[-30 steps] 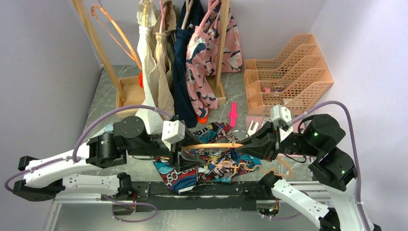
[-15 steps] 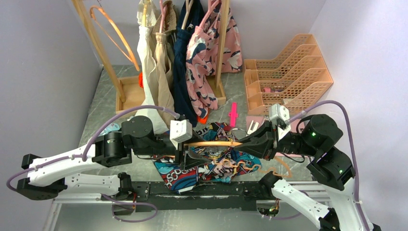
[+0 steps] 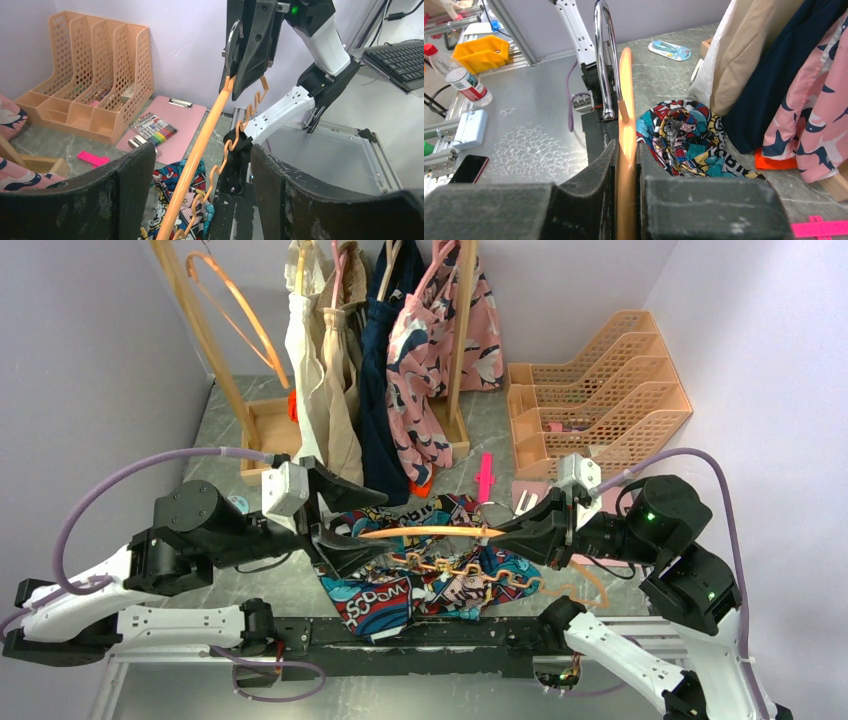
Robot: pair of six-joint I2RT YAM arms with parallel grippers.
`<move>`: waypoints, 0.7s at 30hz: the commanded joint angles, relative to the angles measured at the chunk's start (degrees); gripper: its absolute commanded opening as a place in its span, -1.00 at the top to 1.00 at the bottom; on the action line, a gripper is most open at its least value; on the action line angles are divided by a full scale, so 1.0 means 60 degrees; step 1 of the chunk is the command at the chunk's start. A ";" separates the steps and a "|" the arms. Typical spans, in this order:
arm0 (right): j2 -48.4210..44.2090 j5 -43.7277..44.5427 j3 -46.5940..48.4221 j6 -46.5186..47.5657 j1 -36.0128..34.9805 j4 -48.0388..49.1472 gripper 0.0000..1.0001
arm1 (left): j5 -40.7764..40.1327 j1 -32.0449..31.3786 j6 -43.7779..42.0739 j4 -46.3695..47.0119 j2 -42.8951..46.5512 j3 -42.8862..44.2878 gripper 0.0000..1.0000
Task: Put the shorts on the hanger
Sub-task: Adjust the hanger.
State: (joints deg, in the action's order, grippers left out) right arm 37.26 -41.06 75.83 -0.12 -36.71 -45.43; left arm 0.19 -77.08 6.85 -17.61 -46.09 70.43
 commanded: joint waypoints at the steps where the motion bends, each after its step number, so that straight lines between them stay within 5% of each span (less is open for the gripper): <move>1: -0.0003 0.0215 0.0180 0.0065 0.0026 0.0127 1.00 | -0.0393 -0.0029 0.0069 -0.0011 -0.0129 0.0060 -0.46; 8: 0.0063 -0.0323 0.0295 0.0094 0.0033 0.0088 1.00 | -0.0228 -0.0026 -0.0093 -0.0185 -0.0459 0.0179 -0.44; 14: 0.0145 -0.2178 0.0255 0.0019 0.0037 0.0317 1.00 | 0.2518 -0.0030 -0.0652 -0.1212 -0.1227 0.1124 -0.43; 21: 0.0304 -0.2624 0.0397 -0.0059 0.0028 0.0643 1.00 | 0.3721 -0.0022 -0.0605 -0.2039 -0.1736 0.1575 -0.42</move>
State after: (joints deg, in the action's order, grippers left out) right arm 38.48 -53.23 76.05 0.08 -36.60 -44.93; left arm 15.46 -77.08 3.75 -26.28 -56.45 78.59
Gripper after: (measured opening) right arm 0.131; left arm 0.715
